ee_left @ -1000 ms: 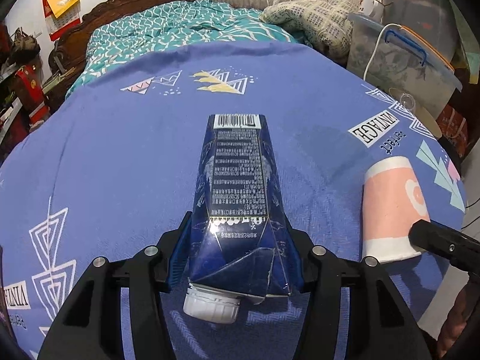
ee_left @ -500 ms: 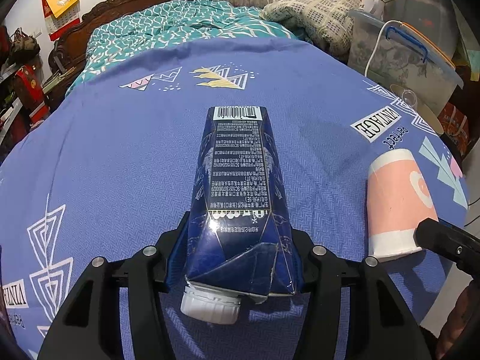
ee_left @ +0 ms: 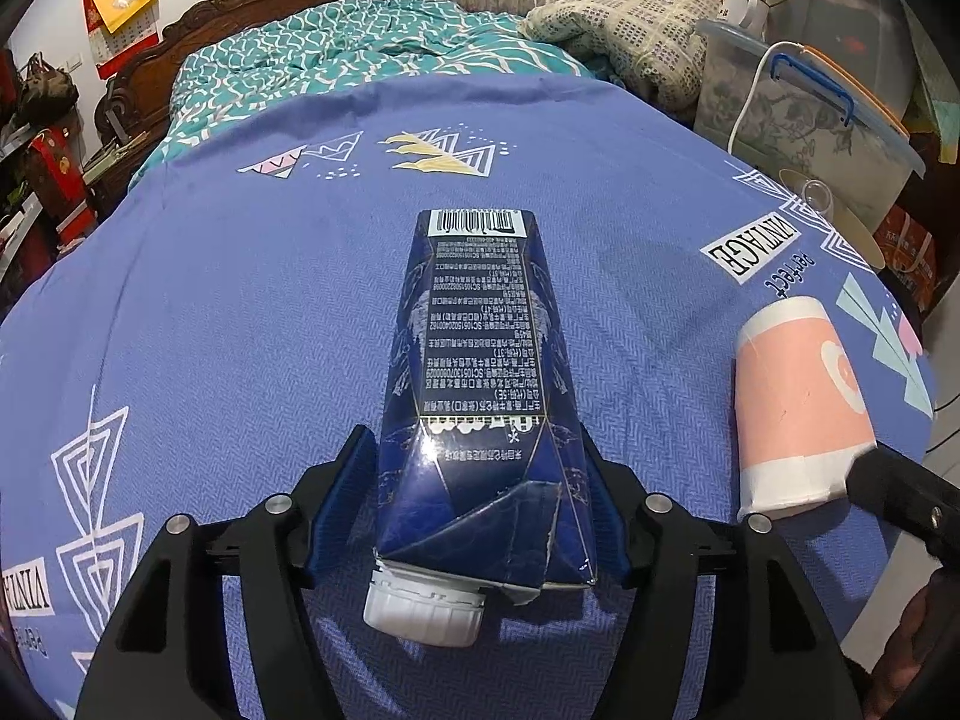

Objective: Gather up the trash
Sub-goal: 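Lift the blue carton with left tool while right tool lifts the pink cup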

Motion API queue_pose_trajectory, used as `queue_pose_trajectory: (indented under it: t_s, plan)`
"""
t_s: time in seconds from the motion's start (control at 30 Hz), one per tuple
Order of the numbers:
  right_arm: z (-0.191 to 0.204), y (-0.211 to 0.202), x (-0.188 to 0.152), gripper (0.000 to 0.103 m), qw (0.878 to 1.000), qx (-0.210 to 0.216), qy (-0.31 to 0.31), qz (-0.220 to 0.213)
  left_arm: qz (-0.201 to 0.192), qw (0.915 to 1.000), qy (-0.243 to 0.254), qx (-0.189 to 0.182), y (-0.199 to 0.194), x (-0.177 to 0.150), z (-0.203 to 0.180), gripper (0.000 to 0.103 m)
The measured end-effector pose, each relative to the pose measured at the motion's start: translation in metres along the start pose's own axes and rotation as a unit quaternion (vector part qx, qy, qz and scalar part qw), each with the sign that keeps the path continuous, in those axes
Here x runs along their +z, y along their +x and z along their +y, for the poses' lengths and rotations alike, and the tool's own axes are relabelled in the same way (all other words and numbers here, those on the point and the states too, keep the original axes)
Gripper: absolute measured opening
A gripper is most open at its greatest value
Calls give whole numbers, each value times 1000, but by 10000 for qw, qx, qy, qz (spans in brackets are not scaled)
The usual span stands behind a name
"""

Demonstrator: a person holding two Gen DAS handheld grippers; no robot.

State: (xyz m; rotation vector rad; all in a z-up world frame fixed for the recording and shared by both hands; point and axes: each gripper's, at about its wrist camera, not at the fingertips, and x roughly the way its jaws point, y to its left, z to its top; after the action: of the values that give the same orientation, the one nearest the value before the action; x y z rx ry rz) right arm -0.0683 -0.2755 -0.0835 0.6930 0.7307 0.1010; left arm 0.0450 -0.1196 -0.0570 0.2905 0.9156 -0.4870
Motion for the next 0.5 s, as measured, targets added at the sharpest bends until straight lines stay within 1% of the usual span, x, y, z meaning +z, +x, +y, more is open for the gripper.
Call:
queue_pose_trajectory:
  t_s: [0.17,0.2,0.23,0.3,0.5]
  plan:
    - [-1,0,-1,85,10000,-19,-14,-19,18,10000,-48,-12,1,0,3,68]
    - [-2,0,-1,86,10000,-17,-9,-9,20,10000,-53,-18,1,0,3,69]
    - [-2,0,0,90,10000,-7,-5,0,24,10000,-56,-21,1,0,4,69]
    - [0,2,1,94,9999,43,-80,44,29,10000,-51,-23,1,-1,3,70]
    - [2,3,1,94,9999,64,-111,67,35,10000,-45,-23,1,-1,4,72]
